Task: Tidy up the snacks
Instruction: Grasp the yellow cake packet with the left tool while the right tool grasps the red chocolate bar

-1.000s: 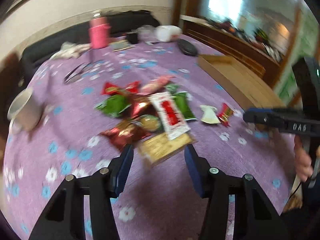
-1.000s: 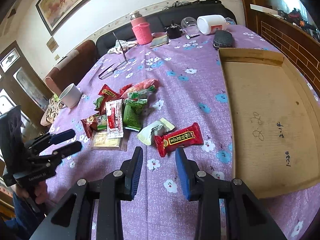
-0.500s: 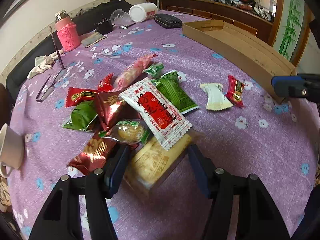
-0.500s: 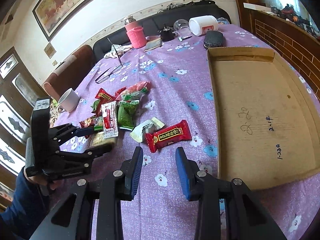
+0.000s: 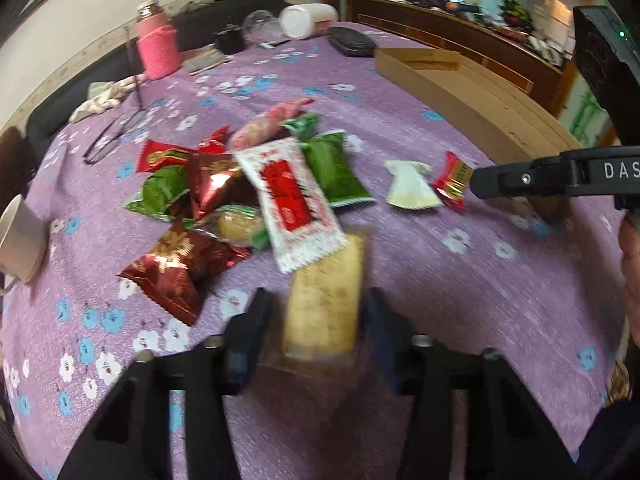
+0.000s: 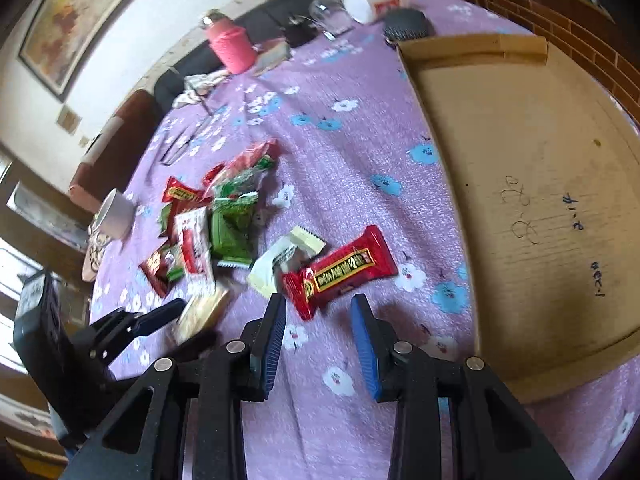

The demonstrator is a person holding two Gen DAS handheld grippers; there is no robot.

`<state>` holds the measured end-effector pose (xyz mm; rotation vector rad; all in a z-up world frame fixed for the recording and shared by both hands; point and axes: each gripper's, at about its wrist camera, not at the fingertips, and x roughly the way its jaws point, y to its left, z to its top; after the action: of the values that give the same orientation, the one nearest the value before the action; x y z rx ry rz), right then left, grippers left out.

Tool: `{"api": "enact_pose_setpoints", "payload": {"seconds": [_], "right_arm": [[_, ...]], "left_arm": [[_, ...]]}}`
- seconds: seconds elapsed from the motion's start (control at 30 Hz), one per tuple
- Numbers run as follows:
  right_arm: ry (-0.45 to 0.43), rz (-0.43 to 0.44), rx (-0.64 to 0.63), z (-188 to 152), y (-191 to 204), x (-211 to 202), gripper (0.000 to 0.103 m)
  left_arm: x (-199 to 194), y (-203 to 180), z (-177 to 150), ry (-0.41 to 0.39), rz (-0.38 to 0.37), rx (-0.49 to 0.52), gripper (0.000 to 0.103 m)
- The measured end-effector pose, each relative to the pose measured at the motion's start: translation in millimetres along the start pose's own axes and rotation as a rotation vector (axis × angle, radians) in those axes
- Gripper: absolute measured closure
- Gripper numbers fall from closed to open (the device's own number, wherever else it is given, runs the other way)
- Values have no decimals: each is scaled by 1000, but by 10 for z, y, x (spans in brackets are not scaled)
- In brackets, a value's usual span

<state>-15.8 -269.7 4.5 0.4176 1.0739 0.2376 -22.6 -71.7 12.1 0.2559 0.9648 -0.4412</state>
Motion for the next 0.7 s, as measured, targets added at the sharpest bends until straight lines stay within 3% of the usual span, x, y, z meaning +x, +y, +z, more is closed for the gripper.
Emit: {"api": "enact_pose_setpoints", "payload": {"seconds": [0.07, 0.13, 0.3, 0.4, 0.53, 0.7], "right_arm": [[24, -21, 24, 56, 0, 78, 67], [54, -70, 45, 105, -2, 183, 67], [7, -181, -25, 238, 118, 286, 67], [5, -216, -76, 255, 159, 342, 74], [-5, -132, -23, 277, 88, 279, 73], [-4, -141, 41, 387, 37, 301, 73]], "left_arm": [[13, 17, 10, -10, -17, -7, 53], [-1, 7, 3, -26, -20, -3, 70], [-3, 3, -3, -37, -22, -6, 70], [-2, 4, -12, -41, -24, -5, 70], [-2, -3, -15, -44, -26, -5, 70], [-3, -13, -11, -50, -19, -1, 70]]}}
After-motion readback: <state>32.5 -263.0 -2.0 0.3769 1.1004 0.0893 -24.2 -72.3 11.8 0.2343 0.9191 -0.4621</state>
